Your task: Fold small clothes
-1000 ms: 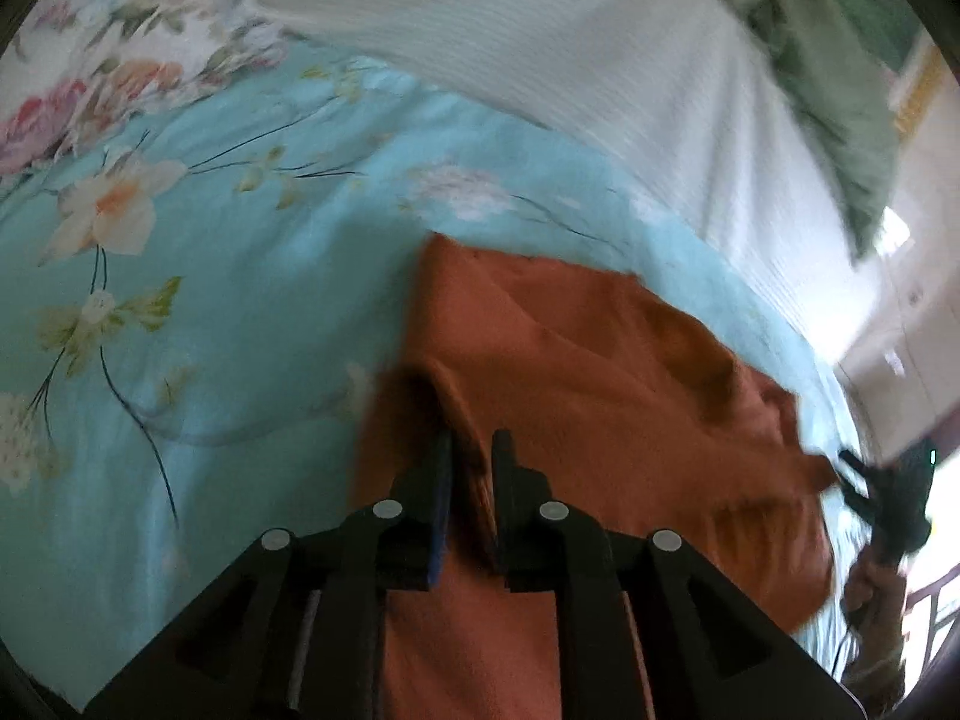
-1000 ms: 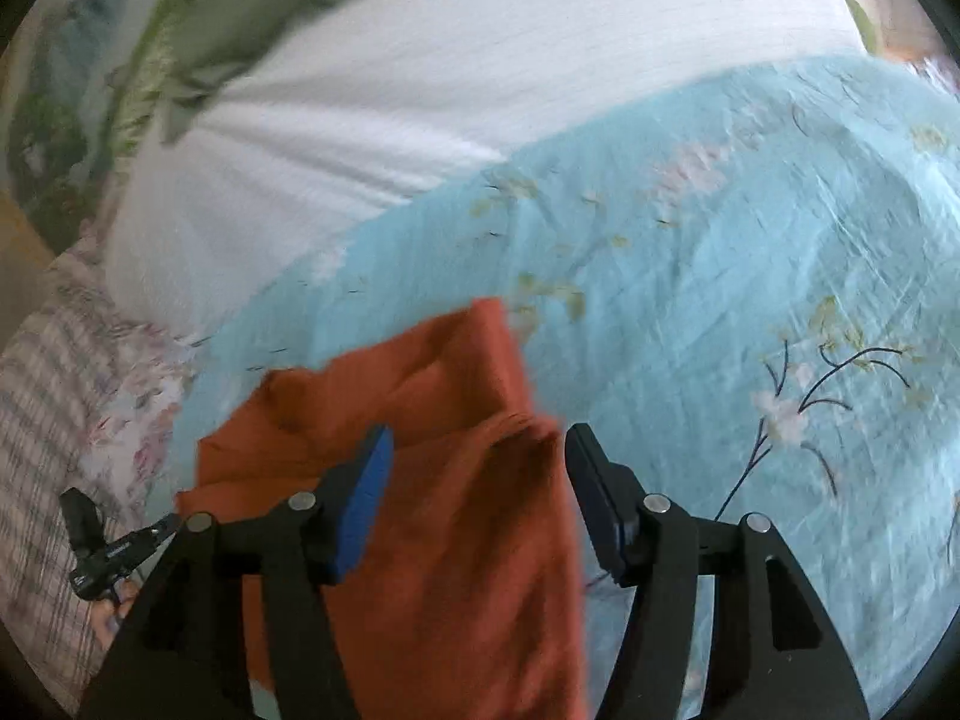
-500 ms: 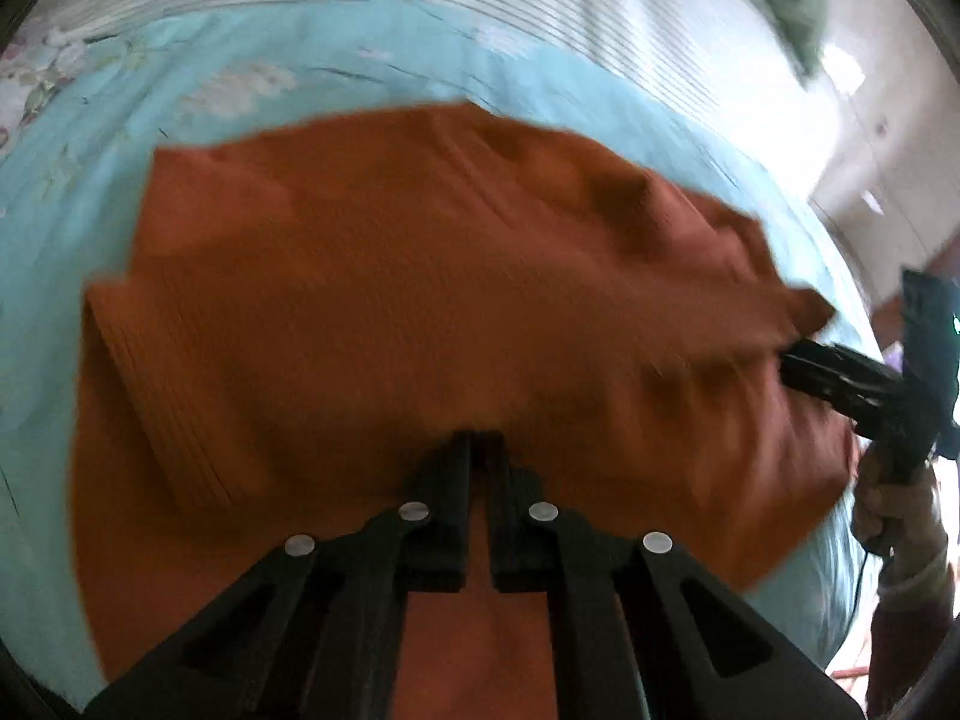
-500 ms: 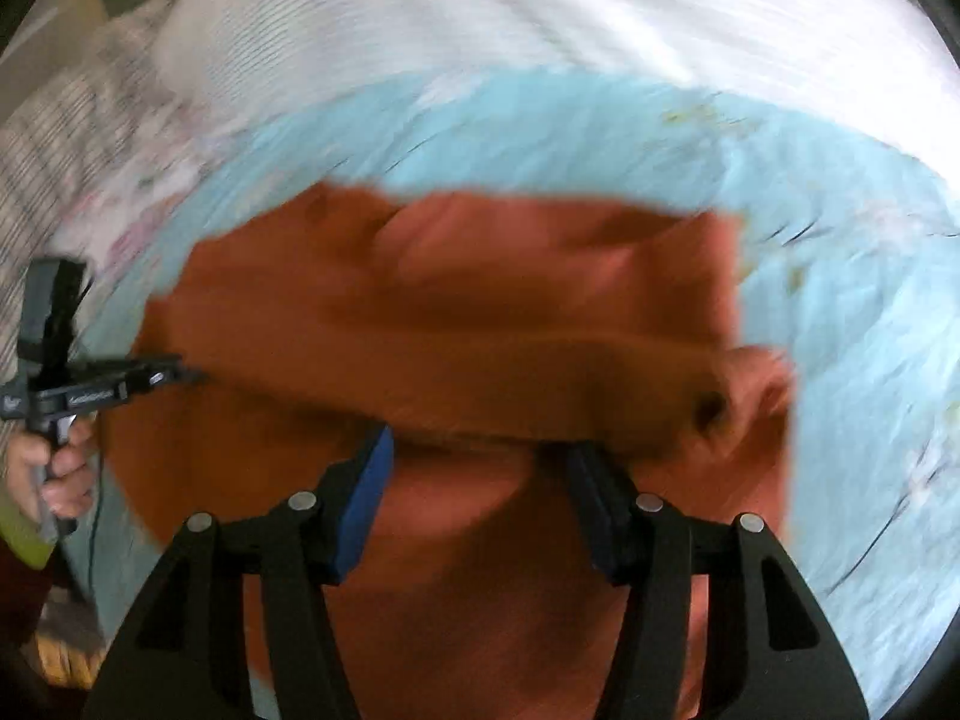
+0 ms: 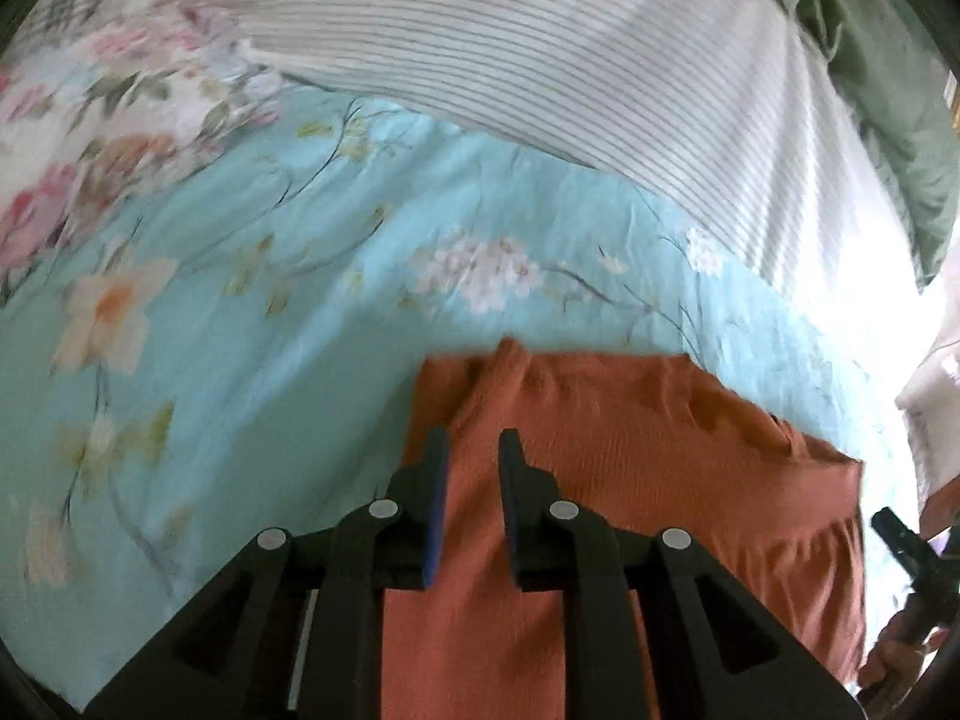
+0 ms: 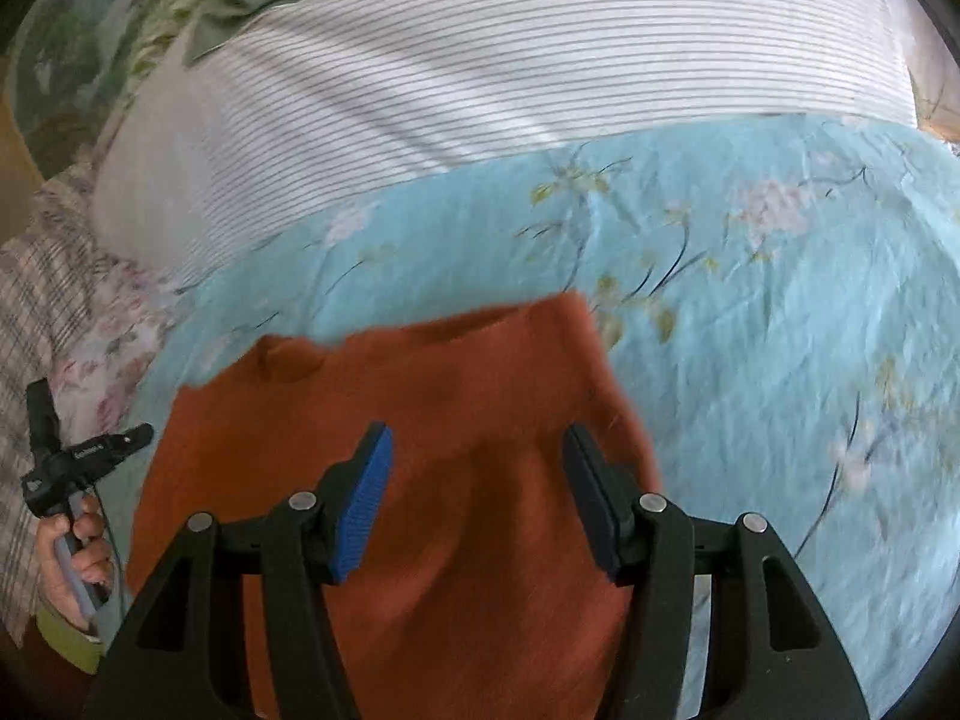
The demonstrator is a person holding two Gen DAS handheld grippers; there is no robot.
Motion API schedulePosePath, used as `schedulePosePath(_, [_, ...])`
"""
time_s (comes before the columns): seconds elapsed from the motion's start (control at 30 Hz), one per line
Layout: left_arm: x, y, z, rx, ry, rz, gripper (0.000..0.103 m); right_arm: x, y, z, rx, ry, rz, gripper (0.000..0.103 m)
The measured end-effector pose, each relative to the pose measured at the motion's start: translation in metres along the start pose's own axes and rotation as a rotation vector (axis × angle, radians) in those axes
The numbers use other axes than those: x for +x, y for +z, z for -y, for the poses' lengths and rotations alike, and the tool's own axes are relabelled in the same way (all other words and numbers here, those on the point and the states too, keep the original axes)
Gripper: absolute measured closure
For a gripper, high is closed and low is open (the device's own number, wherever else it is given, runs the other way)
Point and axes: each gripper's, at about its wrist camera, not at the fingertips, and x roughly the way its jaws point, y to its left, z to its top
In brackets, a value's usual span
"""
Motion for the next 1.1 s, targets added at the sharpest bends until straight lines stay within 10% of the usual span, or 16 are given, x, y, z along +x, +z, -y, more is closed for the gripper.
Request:
schedulePosePath(0.5, [-0.108,-0.151,-0.002,-0.096,-0.229,-0.048,0.052,-0.017,-0.091,-0.056,0.018,0.117,-0.135,0.035])
schedulePosePath(1.1, [-0.102,-0.189,-0.012,-0.220,-0.296,-0.106,0.040,-0.048,-0.112,-0.043,0.102,0.113,-0.103,0.026])
